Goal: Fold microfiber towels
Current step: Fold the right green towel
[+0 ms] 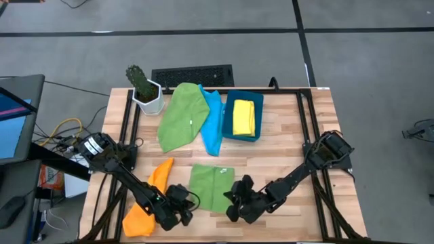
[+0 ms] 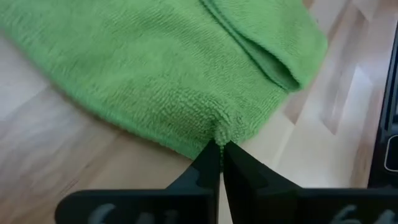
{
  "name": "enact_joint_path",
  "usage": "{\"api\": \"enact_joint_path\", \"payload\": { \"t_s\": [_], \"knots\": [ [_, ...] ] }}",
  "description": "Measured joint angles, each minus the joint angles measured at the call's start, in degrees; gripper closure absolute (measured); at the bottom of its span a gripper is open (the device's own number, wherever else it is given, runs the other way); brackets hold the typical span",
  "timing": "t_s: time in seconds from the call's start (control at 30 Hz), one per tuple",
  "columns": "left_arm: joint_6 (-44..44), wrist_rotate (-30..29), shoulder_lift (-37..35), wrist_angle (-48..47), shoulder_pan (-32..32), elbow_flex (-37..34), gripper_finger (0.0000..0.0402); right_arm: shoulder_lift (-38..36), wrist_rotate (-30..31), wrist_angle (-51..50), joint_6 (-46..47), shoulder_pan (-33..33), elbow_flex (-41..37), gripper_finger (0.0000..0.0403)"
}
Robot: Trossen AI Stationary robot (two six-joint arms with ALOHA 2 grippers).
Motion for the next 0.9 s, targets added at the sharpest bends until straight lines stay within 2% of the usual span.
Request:
{"api": "enact_joint_path", "payload": {
  "t_s": [0.17,0.4,0.6,0.7,0.9],
  "knots": [
    [3.79,2.29,0.00,-3.55,1.89,2.72,0.0401,1.89,-3.67,7.30,-8.78,0.50,0.05,0.0391],
    [8.41,5.51,-0.02,-4.31,4.31,4.96,0.0401,8.89,-7.22,17.32,-8.11,0.90,0.34,0.0384],
    [12.32,8.62,-0.07,-6.46,5.81,8.04,0.0401,13.11,-7.84,18.00,-7.87,1.16,3.09,0.0389],
    [14.31,9.55,-0.07,-9.20,6.54,10.29,0.0401,14.96,-10.11,18.42,-7.41,1.14,4.02,0.0383],
    [18.36,10.30,-0.11,-14.21,7.79,13.98,0.0401,14.40,-11.30,17.57,-8.10,1.11,4.26,0.0387]
  ]
}}
